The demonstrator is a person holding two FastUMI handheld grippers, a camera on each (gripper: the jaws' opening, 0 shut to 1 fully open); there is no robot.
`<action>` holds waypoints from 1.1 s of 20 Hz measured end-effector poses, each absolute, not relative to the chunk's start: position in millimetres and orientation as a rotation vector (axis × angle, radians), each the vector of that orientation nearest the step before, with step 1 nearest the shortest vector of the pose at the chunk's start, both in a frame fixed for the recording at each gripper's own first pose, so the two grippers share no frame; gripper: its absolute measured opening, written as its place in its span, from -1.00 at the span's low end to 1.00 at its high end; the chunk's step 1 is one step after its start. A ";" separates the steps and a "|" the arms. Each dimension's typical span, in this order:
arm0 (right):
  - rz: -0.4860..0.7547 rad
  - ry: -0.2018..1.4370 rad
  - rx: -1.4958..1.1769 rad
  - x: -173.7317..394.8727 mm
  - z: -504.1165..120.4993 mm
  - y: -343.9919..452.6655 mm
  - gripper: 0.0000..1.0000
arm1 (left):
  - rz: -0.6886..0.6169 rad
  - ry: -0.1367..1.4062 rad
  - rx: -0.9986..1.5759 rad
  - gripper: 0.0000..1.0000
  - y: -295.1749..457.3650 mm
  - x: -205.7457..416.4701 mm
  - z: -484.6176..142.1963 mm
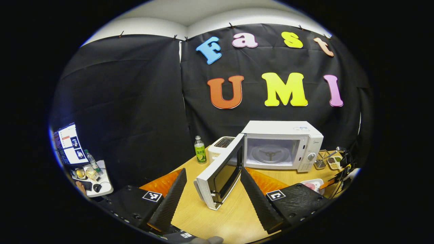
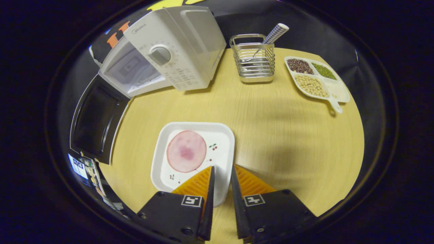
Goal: Open the microwave oven with the left hand, put the food in, and close the microwave oven.
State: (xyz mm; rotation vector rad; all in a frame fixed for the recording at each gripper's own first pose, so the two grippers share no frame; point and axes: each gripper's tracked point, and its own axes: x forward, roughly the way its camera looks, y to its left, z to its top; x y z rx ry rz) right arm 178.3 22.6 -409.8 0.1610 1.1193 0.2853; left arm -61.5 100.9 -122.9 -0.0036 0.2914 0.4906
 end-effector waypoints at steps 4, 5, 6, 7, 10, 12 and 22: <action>0.221 1.201 0.142 179.7 -412.9 18.4 -0.95 | 0.496 0.288 -0.020 0.92 109.8 -60.8 -126.1; 0.198 1.215 0.148 180.5 -411.8 16.9 -0.75 | 0.493 0.289 -0.022 0.92 112.0 -60.0 -128.1; 0.165 1.226 0.177 180.9 -414.8 18.8 -0.80 | 0.493 0.293 -0.023 0.91 114.3 -59.6 -130.3; 0.137 1.240 0.203 179.6 -414.0 20.1 -0.87 | 0.490 0.291 -0.024 0.92 116.7 -58.7 -132.3; 0.127 1.262 0.184 179.3 -413.1 18.5 -0.92 | 0.492 0.284 -0.041 0.91 123.8 -55.2 -137.3; 0.116 1.263 0.202 177.6 -412.4 19.9 -0.92 | 0.493 0.287 -0.060 0.92 128.5 -53.3 -141.7; 0.224 1.069 0.528 173.5 -392.2 47.5 -0.94 | 0.449 0.325 -0.024 0.92 144.5 -44.5 -139.2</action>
